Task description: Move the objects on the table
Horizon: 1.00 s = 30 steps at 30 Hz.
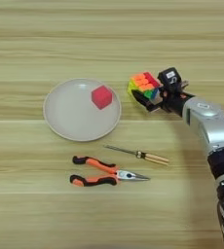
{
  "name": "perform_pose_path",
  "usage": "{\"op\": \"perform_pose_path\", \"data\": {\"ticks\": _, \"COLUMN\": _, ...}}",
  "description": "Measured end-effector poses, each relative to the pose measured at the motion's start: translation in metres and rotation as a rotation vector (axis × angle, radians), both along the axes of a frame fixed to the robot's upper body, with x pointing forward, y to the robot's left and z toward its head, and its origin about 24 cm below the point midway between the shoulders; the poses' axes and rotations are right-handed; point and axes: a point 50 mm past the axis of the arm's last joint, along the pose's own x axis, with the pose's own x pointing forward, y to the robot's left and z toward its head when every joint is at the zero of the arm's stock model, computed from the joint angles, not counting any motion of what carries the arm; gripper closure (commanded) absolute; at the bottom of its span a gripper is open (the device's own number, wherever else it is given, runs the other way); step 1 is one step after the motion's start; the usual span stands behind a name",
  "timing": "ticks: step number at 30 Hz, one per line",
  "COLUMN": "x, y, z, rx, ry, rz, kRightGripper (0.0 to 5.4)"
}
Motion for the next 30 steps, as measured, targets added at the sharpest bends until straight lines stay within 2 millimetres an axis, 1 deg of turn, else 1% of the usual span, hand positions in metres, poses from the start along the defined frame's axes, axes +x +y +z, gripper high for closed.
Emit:
{"op": "perform_pose_path", "data": {"ticks": 7, "x": 0.002, "y": 0.0, "z": 0.005, "rx": 0.006, "ry": -0.026, "rz": -0.001, "kRightGripper": 0.02}}
{"op": "perform_pose_path", "data": {"ticks": 10, "x": 0.003, "y": -0.001, "z": 0.011, "rx": 0.015, "ry": -0.062, "rz": -0.009, "kRightGripper": 0.02}}
{"op": "perform_pose_path", "data": {"ticks": 14, "x": 0.005, "y": -0.004, "z": 0.025, "rx": 0.028, "ry": -0.145, "rz": -0.012, "kRightGripper": 0.02}}
{"op": "perform_pose_path", "data": {"ticks": 15, "x": 0.006, "y": -0.004, "z": 0.035, "rx": 0.048, "ry": -0.203, "rz": -0.005, "kRightGripper": 0.02}}
{"op": "perform_pose_path", "data": {"ticks": 16, "x": 0.006, "y": -0.003, "z": 0.04, "rx": 0.056, "ry": -0.233, "rz": 0.002, "kRightGripper": 0.02}}
{"op": "perform_pose_path", "data": {"ticks": 22, "x": 0.003, "y": 0.007, "z": 0.057, "rx": 0.103, "ry": -0.33, "rz": 0.078, "kRightGripper": 0.02}}
{"op": "perform_pose_path", "data": {"ticks": 24, "x": 0.0, "y": 0.013, "z": 0.058, "rx": 0.119, "ry": -0.337, "rz": 0.111, "kRightGripper": 0.02}}
{"op": "perform_pose_path", "data": {"ticks": 28, "x": -0.002, "y": 0.018, "z": 0.059, "rx": 0.122, "ry": -0.348, "rz": 0.132, "kRightGripper": 0.02}}
{"op": "perform_pose_path", "data": {"ticks": 30, "x": -0.003, "y": 0.026, "z": 0.058, "rx": 0.124, "ry": -0.347, "rz": 0.154, "kRightGripper": 0.02}}
